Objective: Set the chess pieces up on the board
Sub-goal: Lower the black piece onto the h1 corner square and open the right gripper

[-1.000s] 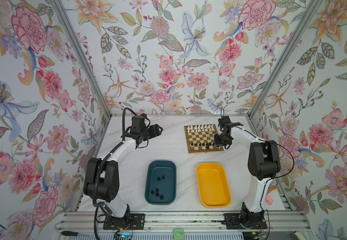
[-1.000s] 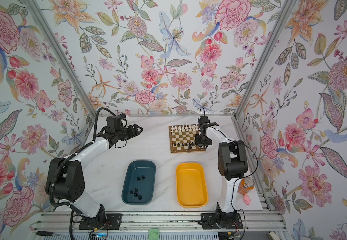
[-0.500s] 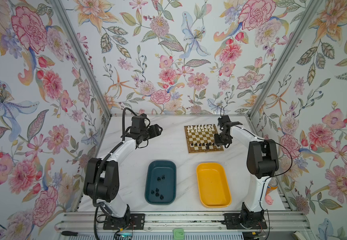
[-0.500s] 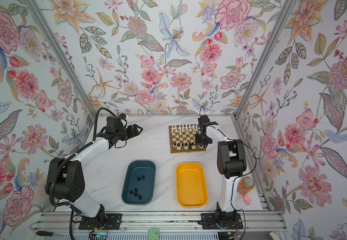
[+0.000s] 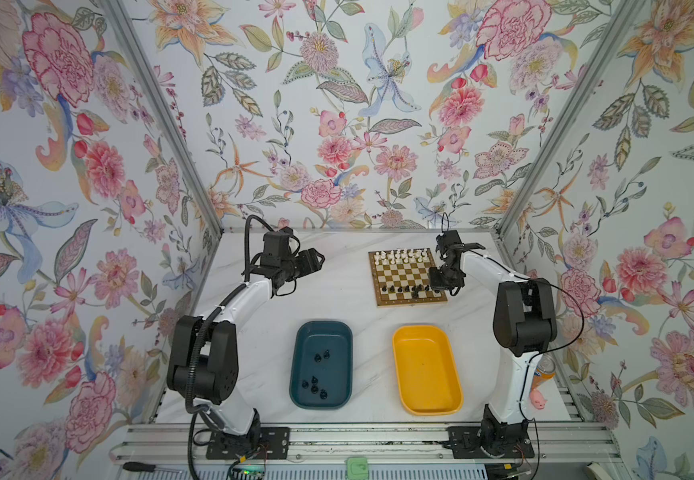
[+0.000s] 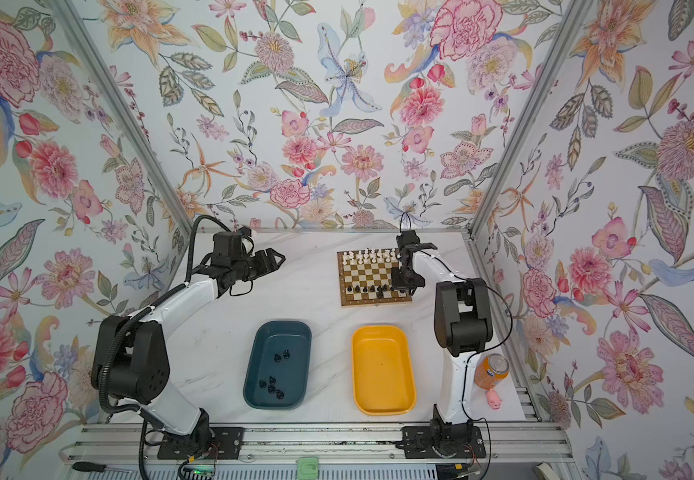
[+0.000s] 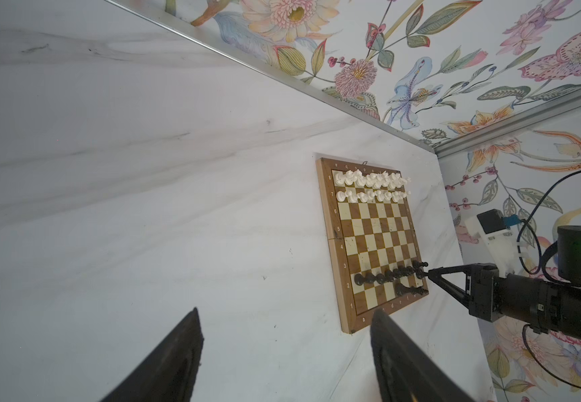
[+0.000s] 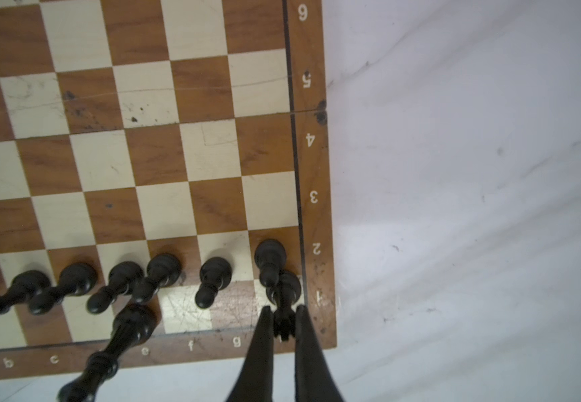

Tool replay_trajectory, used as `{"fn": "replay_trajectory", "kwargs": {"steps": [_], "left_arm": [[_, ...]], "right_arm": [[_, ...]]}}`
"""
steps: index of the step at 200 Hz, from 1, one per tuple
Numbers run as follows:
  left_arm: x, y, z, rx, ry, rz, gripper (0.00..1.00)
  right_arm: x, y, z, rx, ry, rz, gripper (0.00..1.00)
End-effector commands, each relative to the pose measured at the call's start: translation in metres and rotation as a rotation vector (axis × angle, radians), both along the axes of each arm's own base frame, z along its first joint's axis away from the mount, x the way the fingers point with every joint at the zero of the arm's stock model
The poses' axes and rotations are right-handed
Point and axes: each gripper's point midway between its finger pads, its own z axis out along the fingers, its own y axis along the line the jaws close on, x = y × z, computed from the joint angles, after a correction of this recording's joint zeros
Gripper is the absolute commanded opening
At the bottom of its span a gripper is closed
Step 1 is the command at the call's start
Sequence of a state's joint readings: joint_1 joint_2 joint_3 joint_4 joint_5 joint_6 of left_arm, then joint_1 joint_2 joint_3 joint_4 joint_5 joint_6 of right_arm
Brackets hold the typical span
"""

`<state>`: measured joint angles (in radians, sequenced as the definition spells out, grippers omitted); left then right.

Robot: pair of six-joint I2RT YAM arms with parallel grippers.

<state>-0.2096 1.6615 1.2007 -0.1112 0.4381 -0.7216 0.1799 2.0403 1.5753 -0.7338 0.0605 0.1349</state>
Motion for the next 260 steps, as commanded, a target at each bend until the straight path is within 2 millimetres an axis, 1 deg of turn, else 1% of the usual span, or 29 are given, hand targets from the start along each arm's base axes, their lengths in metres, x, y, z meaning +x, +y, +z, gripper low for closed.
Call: {"fn": "replay_trajectory", "kwargs": {"steps": [1, 42, 97, 153, 187, 215, 233, 260], "left_arm": [[0.002, 0.0, 0.004, 0.004, -0.005, -0.002, 0.77], [0.003, -0.001, 0.005, 0.003, -0.008, -0.006, 0.77], [-0.001, -0.001, 0.004, 0.003, -0.005, -0.005, 0.77], [-0.004, 0.001, 0.003, -0.002, -0.01, 0.001, 0.77], [-0.006, 0.001, 0.002, -0.007, -0.007, 0.005, 0.77], [-0.007, 0.003, 0.003, -0.003, -0.01, 0.013, 0.76], [-0.008, 0.004, 0.003, -0.002, -0.012, 0.015, 0.76], [-0.009, 0.004, 0.003, -0.002, -0.013, 0.018, 0.76]], "right_arm": [[-0.018, 0.0, -0.003, -0.004, 0.049, 0.003, 0.05], [-0.024, 0.0, -0.004, -0.008, 0.055, 0.004, 0.05], [-0.025, 0.0, 0.002, -0.01, 0.045, 0.009, 0.05], [-0.027, 0.0, -0.005, -0.017, 0.065, 0.018, 0.06], [-0.025, 0.001, -0.006, -0.015, 0.067, 0.023, 0.13], [-0.023, 0.002, -0.004, -0.015, 0.058, 0.022, 0.22], [-0.021, 0.0, -0.001, -0.024, 0.048, 0.016, 0.31], [-0.017, 0.0, 0.006, -0.023, 0.029, 0.014, 0.37]]}}
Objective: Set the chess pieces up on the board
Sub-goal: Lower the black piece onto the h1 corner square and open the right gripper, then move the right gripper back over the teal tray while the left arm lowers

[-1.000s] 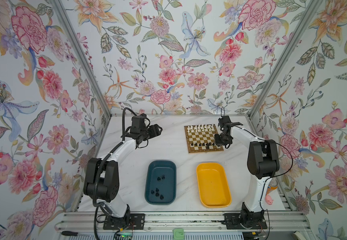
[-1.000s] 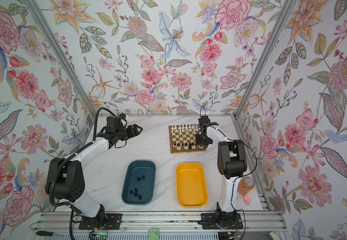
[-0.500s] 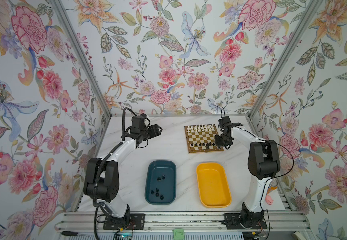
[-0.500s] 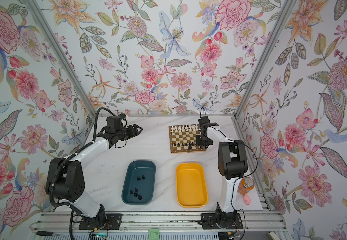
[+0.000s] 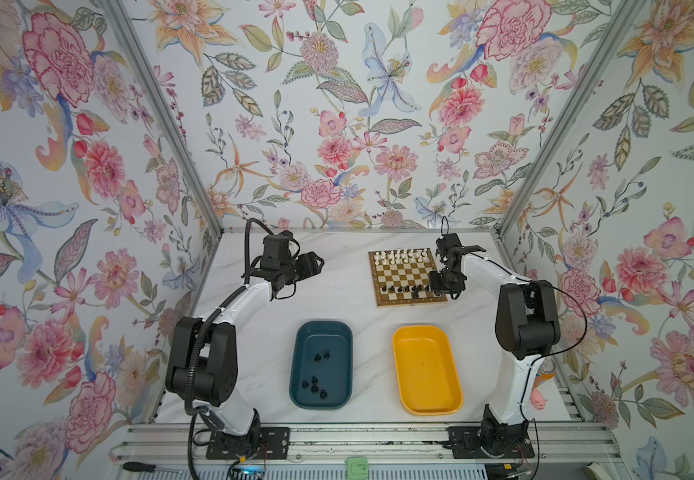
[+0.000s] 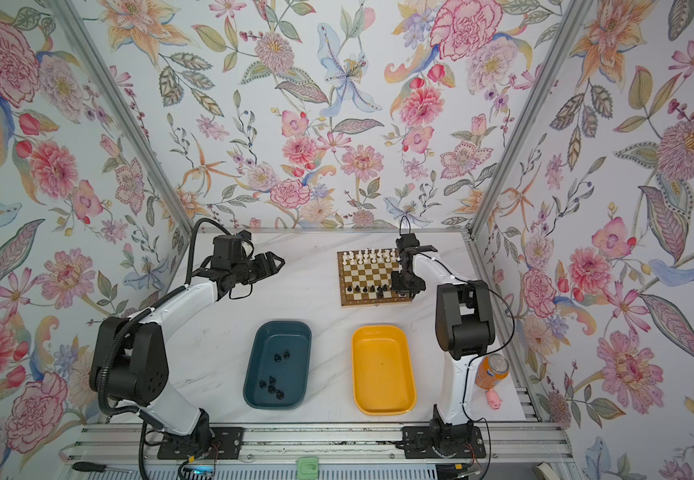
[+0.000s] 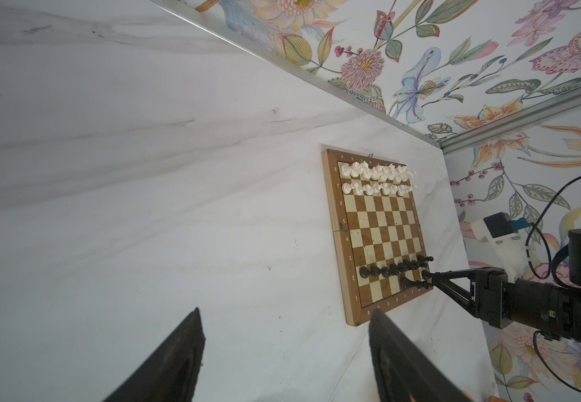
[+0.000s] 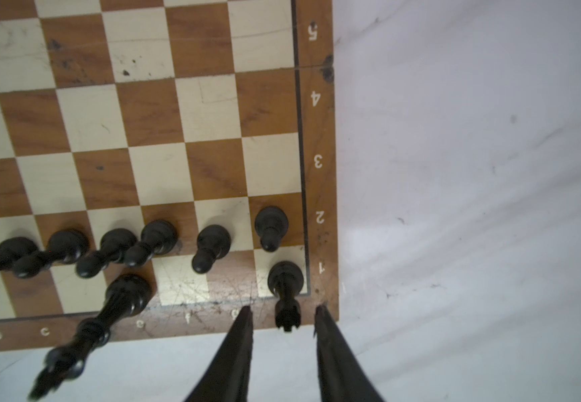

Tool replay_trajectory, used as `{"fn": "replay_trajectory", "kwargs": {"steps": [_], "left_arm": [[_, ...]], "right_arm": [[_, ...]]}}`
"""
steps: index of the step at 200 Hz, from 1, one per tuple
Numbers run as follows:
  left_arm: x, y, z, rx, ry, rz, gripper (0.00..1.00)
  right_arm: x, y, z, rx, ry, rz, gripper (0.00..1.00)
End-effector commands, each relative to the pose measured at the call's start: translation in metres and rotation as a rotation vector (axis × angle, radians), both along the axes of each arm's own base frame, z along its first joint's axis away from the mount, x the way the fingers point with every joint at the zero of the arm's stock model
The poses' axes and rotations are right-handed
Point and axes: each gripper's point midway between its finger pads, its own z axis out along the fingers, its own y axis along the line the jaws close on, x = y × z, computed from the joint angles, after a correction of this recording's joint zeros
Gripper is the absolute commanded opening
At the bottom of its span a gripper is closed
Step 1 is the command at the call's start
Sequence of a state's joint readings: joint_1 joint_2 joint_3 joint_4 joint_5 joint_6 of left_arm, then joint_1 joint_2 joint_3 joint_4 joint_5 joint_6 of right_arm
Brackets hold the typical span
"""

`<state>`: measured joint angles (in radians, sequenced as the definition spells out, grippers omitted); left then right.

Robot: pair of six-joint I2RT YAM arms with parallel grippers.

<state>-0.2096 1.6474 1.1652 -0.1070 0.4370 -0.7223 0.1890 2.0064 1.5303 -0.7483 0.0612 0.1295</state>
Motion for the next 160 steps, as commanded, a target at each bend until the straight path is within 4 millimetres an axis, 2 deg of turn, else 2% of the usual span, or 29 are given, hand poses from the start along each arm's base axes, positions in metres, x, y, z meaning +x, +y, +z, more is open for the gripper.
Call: {"fn": "replay_trajectory", "kwargs": {"steps": [1, 56, 102, 110, 114, 140, 160], "left_arm": [[-0.002, 0.002, 0.011, -0.006, -0.03, 0.016, 0.76], [-0.002, 0.002, 0.017, -0.011, -0.048, 0.014, 0.76], [-0.008, 0.007, 0.017, -0.004, -0.056, 0.02, 0.77], [-0.011, 0.008, 0.011, 0.0, -0.044, 0.021, 0.77], [-0.014, 0.01, 0.024, -0.005, -0.075, 0.021, 0.77], [-0.028, 0.018, 0.025, 0.006, -0.081, 0.032, 0.78], [-0.042, 0.023, 0.023, 0.019, -0.083, 0.036, 0.79]], "right_arm": [[-0.001, -0.001, 0.007, -0.016, 0.003, 0.001, 0.37], [0.005, -0.004, 0.032, -0.021, -0.049, -0.012, 0.46], [0.01, -0.003, 0.072, -0.015, -0.123, -0.019, 0.49], [0.009, 0.0, 0.08, -0.013, -0.134, -0.015, 0.49], [0.009, 0.003, 0.084, -0.009, -0.141, -0.012, 0.49], [0.006, 0.021, 0.107, 0.002, -0.174, 0.015, 0.48], [-0.001, 0.045, 0.121, 0.018, -0.19, 0.053, 0.47]]}}
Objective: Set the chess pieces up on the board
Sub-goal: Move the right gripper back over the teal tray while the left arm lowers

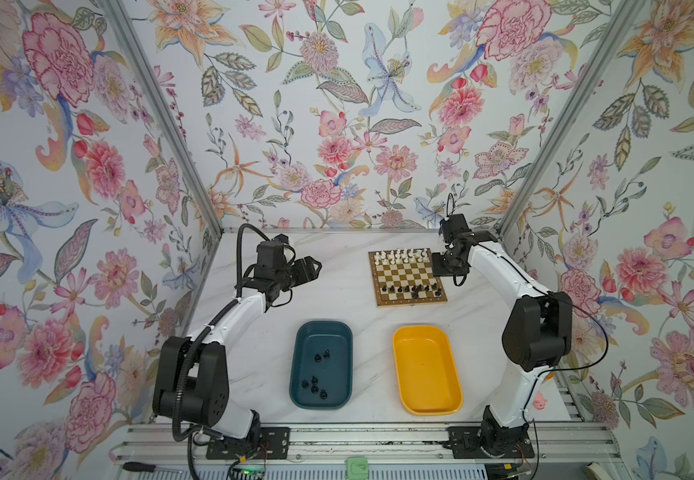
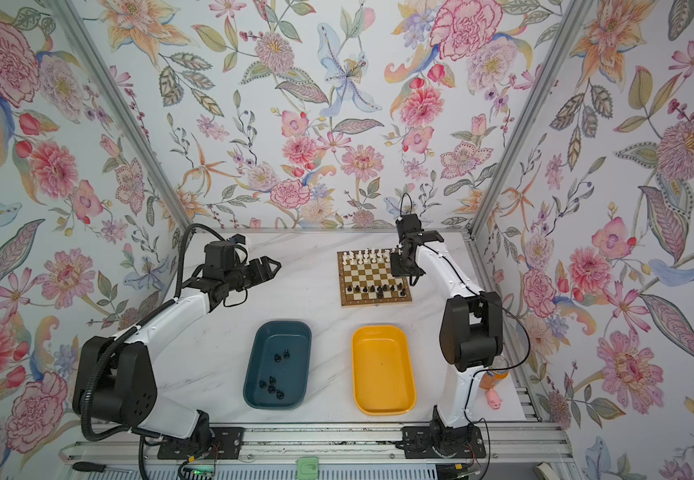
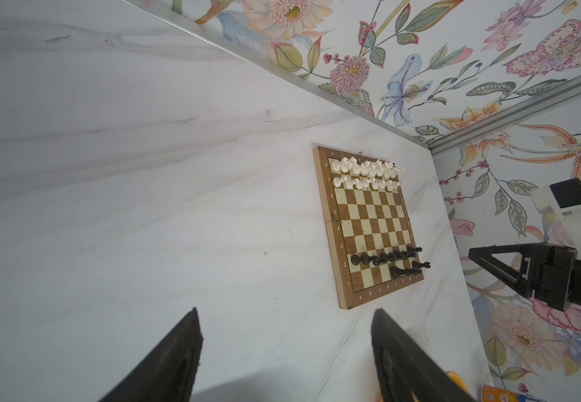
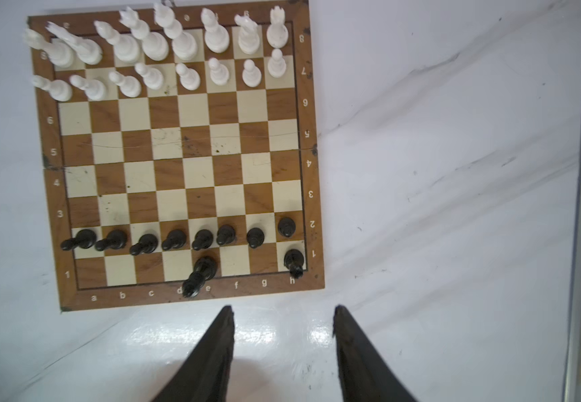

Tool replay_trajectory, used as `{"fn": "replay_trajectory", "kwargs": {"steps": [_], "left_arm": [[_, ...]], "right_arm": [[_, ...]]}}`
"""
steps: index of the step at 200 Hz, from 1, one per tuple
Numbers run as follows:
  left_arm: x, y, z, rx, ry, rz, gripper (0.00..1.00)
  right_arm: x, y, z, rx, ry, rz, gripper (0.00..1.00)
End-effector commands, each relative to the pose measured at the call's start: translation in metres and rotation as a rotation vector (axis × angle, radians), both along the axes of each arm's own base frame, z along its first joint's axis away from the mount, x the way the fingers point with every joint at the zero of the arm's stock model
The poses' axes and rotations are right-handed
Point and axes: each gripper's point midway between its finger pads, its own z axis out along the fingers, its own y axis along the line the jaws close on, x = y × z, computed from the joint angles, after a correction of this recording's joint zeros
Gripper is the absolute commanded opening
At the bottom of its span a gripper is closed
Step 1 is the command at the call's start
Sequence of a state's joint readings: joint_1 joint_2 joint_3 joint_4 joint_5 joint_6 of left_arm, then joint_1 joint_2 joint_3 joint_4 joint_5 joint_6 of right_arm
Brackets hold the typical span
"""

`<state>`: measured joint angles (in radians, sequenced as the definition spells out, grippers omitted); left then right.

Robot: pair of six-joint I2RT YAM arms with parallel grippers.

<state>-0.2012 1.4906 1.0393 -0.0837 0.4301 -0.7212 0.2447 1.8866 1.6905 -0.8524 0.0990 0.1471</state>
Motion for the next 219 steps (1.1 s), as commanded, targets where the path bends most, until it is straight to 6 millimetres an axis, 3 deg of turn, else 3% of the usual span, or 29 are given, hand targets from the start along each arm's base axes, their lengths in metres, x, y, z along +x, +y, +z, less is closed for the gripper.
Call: {"fn": "replay_trajectory", "kwargs": {"steps": [1, 55, 91, 131, 172, 219], "left_arm": [[-0.014, 0.012, 0.006, 0.024, -0.028, 0.024, 0.79], [-0.062, 0.033, 0.004, 0.08, -0.04, 0.069, 0.8], [-0.098, 0.047, -0.007, 0.092, -0.024, 0.09, 0.82], [-0.125, 0.058, -0.022, 0.097, 0.014, 0.1, 0.82], [-0.137, 0.07, -0.028, 0.121, 0.039, 0.108, 0.83], [-0.147, 0.07, -0.028, 0.12, 0.037, 0.094, 0.82]], "right_arm": [[-0.015, 0.024, 0.025, 0.008, -0.013, 0.028, 0.47], [-0.061, 0.114, 0.032, 0.08, 0.003, 0.162, 0.45], [-0.116, 0.183, 0.021, 0.081, 0.041, 0.302, 0.41], [-0.179, 0.241, -0.001, 0.081, 0.101, 0.41, 0.39], [-0.228, 0.289, -0.032, 0.096, 0.157, 0.487, 0.45], [-0.243, 0.317, -0.066, 0.086, 0.228, 0.503, 0.46]]}}
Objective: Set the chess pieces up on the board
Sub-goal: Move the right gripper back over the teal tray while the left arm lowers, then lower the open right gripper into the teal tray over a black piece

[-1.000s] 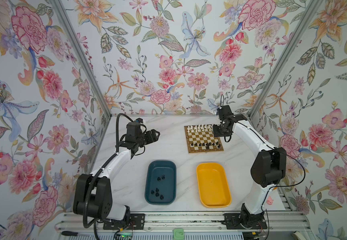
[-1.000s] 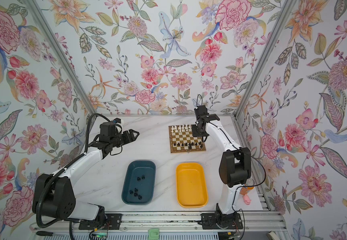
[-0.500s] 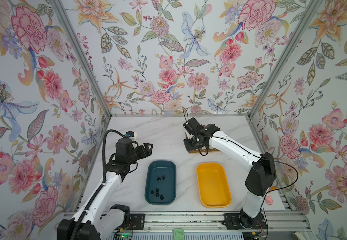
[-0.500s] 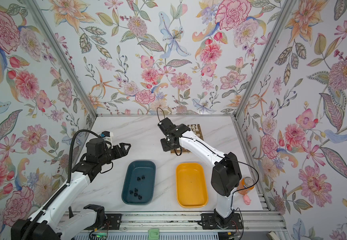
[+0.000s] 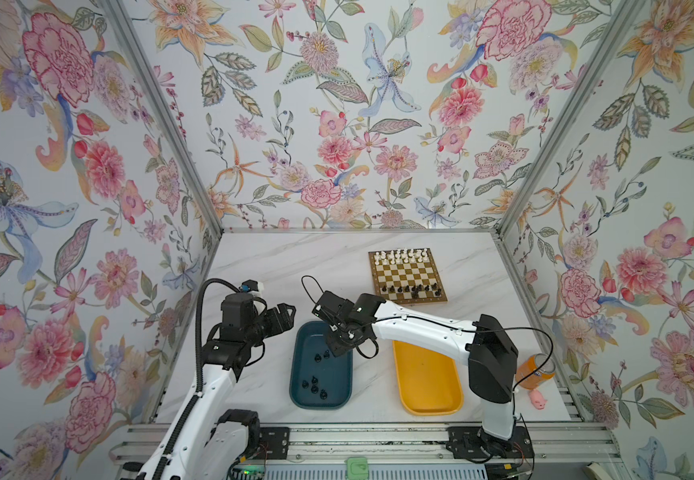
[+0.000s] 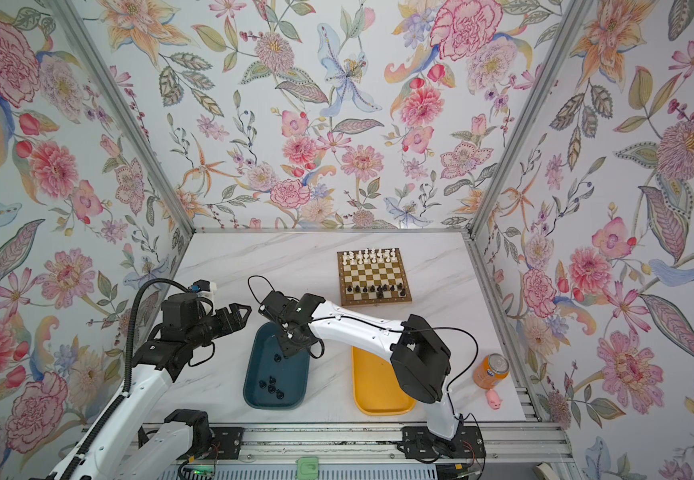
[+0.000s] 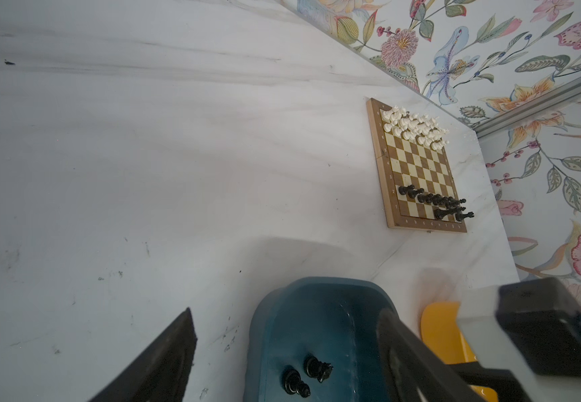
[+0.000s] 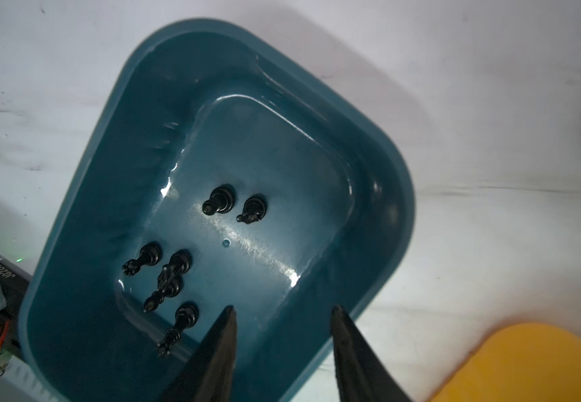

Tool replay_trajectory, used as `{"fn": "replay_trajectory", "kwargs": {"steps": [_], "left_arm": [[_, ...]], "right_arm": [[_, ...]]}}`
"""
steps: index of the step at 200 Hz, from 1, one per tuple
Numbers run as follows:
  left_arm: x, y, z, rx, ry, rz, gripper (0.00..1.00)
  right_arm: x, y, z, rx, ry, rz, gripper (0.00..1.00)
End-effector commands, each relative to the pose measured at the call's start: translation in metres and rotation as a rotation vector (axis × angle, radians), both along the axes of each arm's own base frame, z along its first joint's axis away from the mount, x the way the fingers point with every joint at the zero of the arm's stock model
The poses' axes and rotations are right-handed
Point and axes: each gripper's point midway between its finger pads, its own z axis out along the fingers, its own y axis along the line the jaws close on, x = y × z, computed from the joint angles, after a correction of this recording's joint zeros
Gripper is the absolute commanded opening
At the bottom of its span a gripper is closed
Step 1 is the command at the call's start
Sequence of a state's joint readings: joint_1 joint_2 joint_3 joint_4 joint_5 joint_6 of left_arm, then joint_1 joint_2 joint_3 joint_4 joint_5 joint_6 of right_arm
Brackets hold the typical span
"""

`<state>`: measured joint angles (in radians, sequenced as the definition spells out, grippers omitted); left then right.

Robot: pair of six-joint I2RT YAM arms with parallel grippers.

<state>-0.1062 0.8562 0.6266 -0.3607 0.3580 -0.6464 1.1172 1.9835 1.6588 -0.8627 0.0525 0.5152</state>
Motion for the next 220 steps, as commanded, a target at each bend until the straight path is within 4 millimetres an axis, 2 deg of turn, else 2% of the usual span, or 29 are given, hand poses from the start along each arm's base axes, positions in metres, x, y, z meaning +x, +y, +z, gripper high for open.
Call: {"fn": "replay_trajectory", "kwargs": {"steps": [1, 103, 220], "left_arm": [[-0.009, 0.002, -0.008, 0.014, 0.021, -0.014, 0.83], [-0.009, 0.002, 0.001, 0.005, -0.007, -0.004, 0.82], [-0.008, 0.001, 0.005, 0.017, -0.021, -0.027, 0.81]], "right_arm": [[0.0, 0.011, -0.012, 0.005, 0.038, -0.04, 0.47], [0.006, 0.03, -0.02, 0.053, 0.129, -0.1, 0.46], [0.005, 0.031, -0.039, 0.013, 0.199, -0.187, 0.29]]}}
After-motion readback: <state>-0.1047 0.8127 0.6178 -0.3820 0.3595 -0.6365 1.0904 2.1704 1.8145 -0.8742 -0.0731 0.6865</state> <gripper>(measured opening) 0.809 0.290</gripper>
